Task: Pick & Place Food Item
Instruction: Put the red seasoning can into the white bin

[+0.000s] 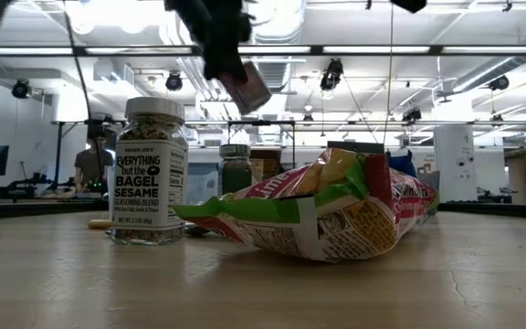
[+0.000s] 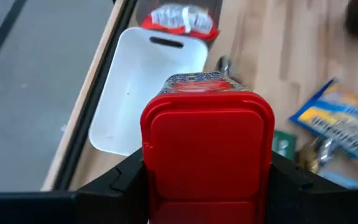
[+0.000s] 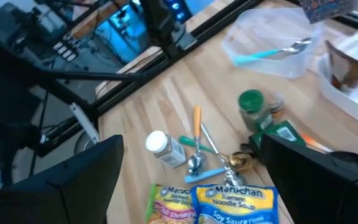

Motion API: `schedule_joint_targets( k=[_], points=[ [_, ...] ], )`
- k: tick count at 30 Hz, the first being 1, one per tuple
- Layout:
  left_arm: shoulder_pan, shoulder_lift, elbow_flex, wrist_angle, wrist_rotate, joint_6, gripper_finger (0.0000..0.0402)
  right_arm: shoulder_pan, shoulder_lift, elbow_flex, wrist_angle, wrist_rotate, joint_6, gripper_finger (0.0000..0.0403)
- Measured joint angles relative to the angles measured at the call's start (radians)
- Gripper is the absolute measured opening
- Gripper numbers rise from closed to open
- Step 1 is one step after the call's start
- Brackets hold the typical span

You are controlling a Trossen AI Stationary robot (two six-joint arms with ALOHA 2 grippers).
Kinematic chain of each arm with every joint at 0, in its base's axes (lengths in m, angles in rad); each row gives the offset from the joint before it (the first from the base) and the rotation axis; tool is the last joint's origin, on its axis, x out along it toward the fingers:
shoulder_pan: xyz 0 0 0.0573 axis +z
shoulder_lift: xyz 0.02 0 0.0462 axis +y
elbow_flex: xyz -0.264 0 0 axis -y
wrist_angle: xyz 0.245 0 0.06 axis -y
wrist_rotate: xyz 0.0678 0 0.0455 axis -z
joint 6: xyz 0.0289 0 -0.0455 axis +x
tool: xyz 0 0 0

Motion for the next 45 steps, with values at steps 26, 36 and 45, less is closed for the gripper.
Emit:
schedule_joint_targets(
  k=[26,36,45],
  points=[
    [0.056,0.407,0.226,-0.129,-0.077,0.289,0.0205,0.083,0.032,-0.043,-0.054,0.055,0.065,0.0375],
    [0.032,0.416,0.124,-0.055,-0.077,0.291,0.0205,0.090,0.031,-0.062,-0.054,0.054,0.102,0.0375],
    [0.027,0.416,0.050,0.027,-0.077,0.291,0.0205,0.119,0.031,-0.062,-0.054,0.055,0.129,0.0375]
  ],
)
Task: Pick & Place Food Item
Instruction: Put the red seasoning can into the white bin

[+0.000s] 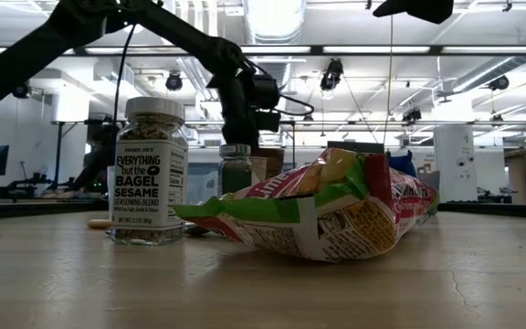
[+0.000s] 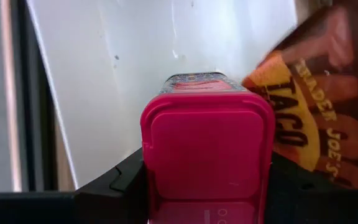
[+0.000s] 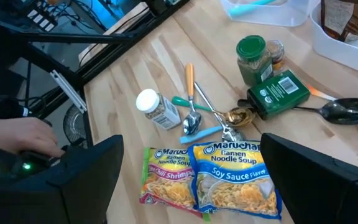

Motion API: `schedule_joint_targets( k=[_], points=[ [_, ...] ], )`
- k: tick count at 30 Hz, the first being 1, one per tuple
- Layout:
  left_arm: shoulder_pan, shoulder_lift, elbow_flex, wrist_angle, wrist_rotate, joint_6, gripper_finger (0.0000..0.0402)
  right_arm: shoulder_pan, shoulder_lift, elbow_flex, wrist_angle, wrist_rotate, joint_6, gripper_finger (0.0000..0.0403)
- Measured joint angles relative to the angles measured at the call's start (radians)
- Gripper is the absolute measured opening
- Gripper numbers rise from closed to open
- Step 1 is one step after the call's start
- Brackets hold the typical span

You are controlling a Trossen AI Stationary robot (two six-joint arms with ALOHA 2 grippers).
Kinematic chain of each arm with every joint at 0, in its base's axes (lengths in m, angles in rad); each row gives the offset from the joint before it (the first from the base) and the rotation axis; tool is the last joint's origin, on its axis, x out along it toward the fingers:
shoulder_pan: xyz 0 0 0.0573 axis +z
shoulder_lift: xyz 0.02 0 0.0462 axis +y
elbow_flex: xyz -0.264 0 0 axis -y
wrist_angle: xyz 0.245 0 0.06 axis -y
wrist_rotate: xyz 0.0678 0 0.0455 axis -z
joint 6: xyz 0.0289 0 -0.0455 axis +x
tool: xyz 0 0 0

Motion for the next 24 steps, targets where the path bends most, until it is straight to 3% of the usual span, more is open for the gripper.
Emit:
schedule_joint_targets(
  k=[16,24],
  points=[
    [-0.004,0.000,-0.054,0.028,-0.004,-0.031,0.0206,0.010,0.000,-0.001,-0.001,0.024,-0.001,0.0375],
    [-0.005,0.000,-0.052,0.032,-0.034,-0.057,0.0301,0.010,0.000,-0.002,-0.002,0.026,-0.002,0.0375]
  ],
)
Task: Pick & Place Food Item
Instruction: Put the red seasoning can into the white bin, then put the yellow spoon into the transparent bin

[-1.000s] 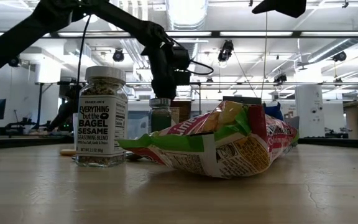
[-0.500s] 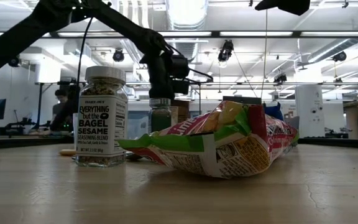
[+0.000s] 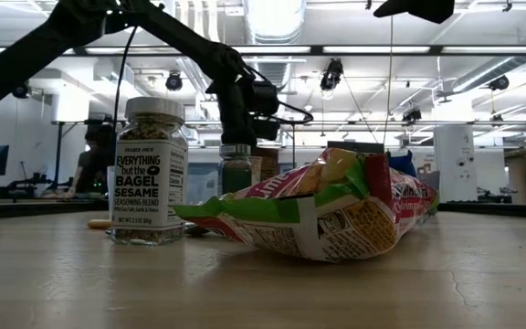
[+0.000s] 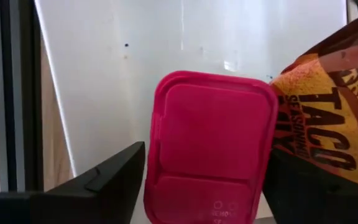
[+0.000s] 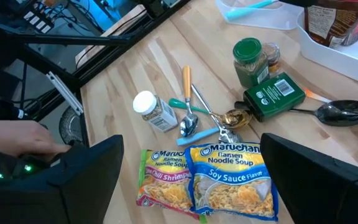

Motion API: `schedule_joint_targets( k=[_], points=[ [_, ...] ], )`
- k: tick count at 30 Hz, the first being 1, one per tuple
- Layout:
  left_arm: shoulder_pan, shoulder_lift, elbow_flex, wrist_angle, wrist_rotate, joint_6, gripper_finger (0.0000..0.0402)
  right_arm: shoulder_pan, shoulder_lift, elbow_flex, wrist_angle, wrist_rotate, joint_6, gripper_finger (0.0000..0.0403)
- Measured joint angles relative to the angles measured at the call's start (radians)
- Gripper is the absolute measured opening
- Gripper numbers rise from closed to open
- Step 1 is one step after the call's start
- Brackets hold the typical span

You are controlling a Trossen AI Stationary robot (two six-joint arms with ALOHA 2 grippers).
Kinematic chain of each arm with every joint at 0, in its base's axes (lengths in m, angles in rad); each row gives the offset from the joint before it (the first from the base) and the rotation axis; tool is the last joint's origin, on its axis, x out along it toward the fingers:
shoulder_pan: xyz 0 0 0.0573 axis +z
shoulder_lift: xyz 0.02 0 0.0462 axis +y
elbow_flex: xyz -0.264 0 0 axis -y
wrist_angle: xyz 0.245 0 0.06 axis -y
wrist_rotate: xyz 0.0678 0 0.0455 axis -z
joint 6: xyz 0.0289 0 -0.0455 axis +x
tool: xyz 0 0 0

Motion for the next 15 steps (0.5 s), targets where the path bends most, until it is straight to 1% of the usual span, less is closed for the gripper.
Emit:
schedule_joint_targets(
  k=[9,15],
  points=[
    [0.000,-0.004,0.028,-0.009,-0.004,-0.015,0.0310,0.000,0.000,-0.007,0.000,0.000,0.000,0.0375],
    [0.000,-0.049,0.073,-0.073,-0.011,-0.023,0.0311,0.000,0.000,-0.017,0.000,-0.001,0.002,0.0375]
  ],
)
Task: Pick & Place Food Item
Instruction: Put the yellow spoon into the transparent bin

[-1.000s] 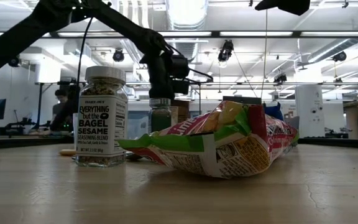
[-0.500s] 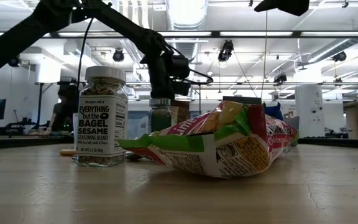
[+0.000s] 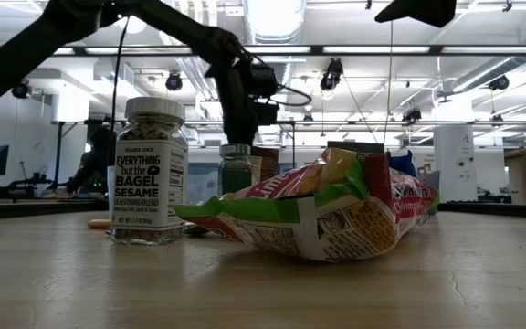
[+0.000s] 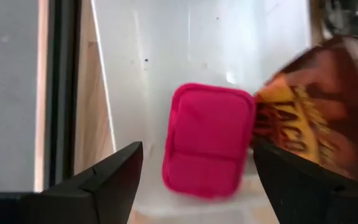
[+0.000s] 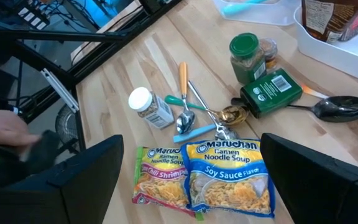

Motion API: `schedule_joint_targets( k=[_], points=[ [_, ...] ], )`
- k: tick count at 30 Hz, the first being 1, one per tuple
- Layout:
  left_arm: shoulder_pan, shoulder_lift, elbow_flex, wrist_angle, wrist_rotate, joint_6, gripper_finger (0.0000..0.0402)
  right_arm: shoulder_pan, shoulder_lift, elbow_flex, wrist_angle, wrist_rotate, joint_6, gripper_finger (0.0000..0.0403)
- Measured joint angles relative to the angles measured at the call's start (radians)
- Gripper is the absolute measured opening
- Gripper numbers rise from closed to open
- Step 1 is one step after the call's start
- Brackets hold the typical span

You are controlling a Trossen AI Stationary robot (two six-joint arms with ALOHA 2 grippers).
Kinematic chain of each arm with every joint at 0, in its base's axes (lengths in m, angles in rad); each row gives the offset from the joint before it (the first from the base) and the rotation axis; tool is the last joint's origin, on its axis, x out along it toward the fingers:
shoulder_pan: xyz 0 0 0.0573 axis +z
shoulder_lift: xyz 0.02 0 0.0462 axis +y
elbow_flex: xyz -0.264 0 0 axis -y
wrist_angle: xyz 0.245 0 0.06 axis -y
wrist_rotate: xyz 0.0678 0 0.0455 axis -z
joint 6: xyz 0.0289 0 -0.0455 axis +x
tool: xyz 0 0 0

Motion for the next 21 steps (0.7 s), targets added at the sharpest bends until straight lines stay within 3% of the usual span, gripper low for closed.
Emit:
schedule_joint_targets(
  k=[9,15,21],
  points=[
    [-0.034,-0.145,0.022,-0.147,0.021,-0.068,0.0311,-0.001,0.000,-0.004,0.002,0.000,-0.016,0.0375],
    [-0.126,-0.234,0.021,-0.173,0.023,-0.126,0.0312,-0.001,0.000,-0.004,0.002,0.000,-0.012,0.0375],
    [-0.233,-0.262,0.021,-0.187,0.023,-0.283,0.0312,-0.001,0.000,-0.004,0.001,0.001,0.015,0.0375]
  ],
)
